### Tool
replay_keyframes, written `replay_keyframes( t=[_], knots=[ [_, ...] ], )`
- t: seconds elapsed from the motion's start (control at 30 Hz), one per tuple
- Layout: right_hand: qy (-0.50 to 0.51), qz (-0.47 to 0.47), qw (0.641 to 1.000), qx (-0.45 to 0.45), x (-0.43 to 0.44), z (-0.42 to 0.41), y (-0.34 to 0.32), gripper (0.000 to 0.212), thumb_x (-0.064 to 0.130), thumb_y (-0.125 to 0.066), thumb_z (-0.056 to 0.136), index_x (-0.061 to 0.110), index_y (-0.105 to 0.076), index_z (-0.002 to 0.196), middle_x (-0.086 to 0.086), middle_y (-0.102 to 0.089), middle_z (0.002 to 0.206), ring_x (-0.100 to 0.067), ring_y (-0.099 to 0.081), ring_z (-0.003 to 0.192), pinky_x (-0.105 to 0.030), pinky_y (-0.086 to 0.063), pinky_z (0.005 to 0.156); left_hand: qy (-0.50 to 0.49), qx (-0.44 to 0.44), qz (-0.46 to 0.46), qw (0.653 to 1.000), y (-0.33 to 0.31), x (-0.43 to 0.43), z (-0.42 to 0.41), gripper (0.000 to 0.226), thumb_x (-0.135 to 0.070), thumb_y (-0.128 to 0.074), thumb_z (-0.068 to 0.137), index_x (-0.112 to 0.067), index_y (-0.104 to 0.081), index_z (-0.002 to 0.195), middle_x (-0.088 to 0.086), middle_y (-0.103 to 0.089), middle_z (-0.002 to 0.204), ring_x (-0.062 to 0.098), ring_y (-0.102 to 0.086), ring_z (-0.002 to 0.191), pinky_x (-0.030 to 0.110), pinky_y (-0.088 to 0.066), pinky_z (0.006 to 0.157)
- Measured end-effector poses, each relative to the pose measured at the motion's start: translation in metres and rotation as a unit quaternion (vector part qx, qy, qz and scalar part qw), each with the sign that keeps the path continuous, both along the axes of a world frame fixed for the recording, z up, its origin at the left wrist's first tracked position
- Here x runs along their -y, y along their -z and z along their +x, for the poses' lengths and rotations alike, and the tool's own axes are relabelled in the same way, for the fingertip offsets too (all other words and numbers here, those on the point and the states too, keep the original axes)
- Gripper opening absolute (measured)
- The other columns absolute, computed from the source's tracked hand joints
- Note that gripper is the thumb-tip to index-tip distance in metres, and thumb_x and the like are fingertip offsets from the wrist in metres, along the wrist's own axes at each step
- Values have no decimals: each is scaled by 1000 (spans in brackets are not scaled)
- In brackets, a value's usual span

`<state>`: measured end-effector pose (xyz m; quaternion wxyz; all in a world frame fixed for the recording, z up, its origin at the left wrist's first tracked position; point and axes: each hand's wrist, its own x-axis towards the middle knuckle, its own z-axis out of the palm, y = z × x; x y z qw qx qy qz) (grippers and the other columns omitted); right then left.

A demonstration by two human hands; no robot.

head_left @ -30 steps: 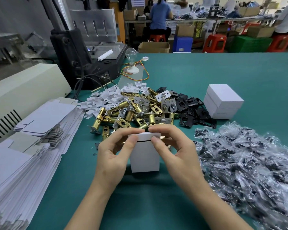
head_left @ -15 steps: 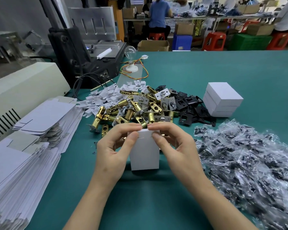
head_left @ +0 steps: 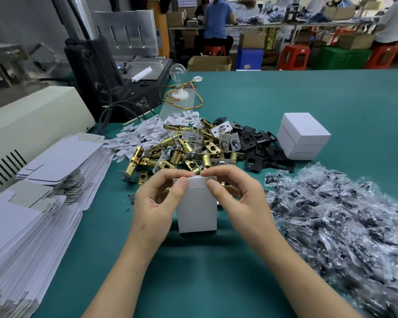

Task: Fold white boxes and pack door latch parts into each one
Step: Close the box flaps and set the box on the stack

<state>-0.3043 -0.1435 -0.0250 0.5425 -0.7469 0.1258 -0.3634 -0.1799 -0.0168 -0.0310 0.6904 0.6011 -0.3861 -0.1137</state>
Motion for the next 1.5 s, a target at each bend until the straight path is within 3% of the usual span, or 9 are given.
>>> replay_keyframes(
  t=[0.2, 0.47, 0.7, 1.1, 1.23, 1.37, 1.5],
  knots=[
    [18, -12, 1000, 10, -1, 1, 1, 15, 19, -63, 98, 28, -72, 107, 8, -72, 107, -22, -68, 105, -35, -60, 80, -14, 25, 1, 1000, 0, 2, -1, 13, -39, -69, 93, -31, -77, 100, -1, -76, 101, 9, -69, 88, 17, -53, 68],
    [8, -26, 1000, 9, -2, -1, 0, 17, 12, -63, 97, 24, -74, 105, 10, -72, 105, -22, -68, 103, -31, -57, 80, -1, 51, -2, 999, 0, 0, 2, 12, -33, -65, 97, -31, -75, 102, 0, -75, 108, 22, -69, 103, 29, -57, 80],
    [-14, -72, 997, 28, 4, -8, 0, 18, 11, -69, 95, 20, -74, 109, 10, -73, 113, -18, -67, 114, -28, -56, 85, 1, 60, 6, 998, 1, -8, 5, 29, -56, -68, 95, -32, -78, 107, 2, -76, 115, 29, -70, 114, 41, -60, 89],
    [-33, -75, 995, 52, 7, -9, 3, 22, 11, -78, 88, 21, -77, 109, 10, -73, 117, -16, -69, 114, -25, -57, 86, 59, -6, -18, 998, -5, -10, 4, 41, -63, -76, 84, -27, -80, 104, 4, -78, 117, 22, -70, 115, 29, -58, 91],
    [-38, -85, 995, 45, 10, -10, 2, 19, 19, -78, 87, 16, -79, 106, 8, -73, 118, -16, -70, 112, -24, -57, 85, 65, 9, -17, 998, -3, -11, 7, 31, -58, -79, 84, -34, -82, 103, 3, -78, 119, 25, -70, 119, 31, -58, 94],
    [-34, -106, 993, 43, 10, -10, 4, 19, 19, -76, 88, 11, -79, 105, 5, -73, 118, -17, -71, 109, -25, -57, 85, 83, 5, -2, 997, -1, -13, 12, 20, -34, -84, 80, -35, -83, 100, 4, -78, 121, 25, -71, 119, 33, -60, 93],
    [-33, -120, 991, 49, 10, -10, 4, 18, 16, -75, 88, 10, -79, 105, 2, -74, 117, -15, -71, 107, -23, -56, 83, 80, 9, 3, 997, 1, -14, 13, 21, -20, -84, 84, -31, -83, 102, 3, -79, 117, 21, -72, 115, 26, -59, 91]
  ],
)
